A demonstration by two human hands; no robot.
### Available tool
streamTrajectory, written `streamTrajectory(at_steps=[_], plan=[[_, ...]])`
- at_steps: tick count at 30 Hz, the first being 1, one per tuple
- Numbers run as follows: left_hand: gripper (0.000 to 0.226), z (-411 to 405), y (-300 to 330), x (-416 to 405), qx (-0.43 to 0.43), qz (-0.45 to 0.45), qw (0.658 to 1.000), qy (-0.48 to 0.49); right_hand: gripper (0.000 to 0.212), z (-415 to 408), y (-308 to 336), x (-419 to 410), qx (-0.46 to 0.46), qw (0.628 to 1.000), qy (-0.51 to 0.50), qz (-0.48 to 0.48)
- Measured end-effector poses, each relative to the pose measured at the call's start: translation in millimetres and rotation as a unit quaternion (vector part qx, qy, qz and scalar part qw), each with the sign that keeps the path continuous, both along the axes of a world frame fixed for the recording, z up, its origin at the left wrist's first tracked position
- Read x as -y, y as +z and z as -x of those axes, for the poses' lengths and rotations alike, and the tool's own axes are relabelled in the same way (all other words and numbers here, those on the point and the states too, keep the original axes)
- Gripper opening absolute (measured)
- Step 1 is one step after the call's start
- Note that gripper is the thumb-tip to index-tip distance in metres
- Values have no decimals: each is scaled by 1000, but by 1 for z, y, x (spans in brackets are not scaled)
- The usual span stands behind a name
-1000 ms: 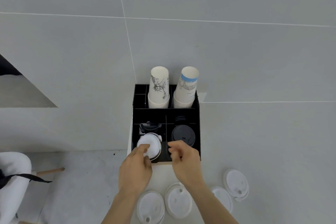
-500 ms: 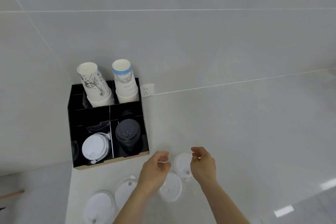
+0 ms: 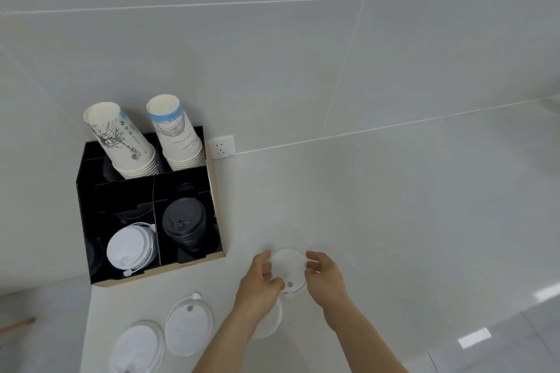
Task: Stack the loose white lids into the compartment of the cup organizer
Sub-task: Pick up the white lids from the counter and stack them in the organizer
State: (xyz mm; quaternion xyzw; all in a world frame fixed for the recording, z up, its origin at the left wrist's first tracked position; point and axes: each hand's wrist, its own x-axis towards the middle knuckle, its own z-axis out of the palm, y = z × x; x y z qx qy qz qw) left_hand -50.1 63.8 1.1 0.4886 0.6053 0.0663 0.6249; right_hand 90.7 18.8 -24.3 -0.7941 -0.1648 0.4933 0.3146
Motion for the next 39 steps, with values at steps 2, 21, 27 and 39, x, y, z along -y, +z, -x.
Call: streamTrajectory(at_steps=[2, 21, 27, 39], plan=[[65, 4, 6, -3, 11, -20, 1000, 16, 42, 2, 7, -4, 26, 999, -22, -21], [46, 193, 78, -73, 97, -186, 946, 249, 26, 178, 101, -110, 111, 970, 20, -217], [47, 256, 61, -90, 79, -177, 937, 292, 30, 239, 88, -132, 97, 968, 99, -210], [52, 281, 14, -109, 21, -162, 957, 239, 35, 274, 48, -149, 116, 965, 179, -153]])
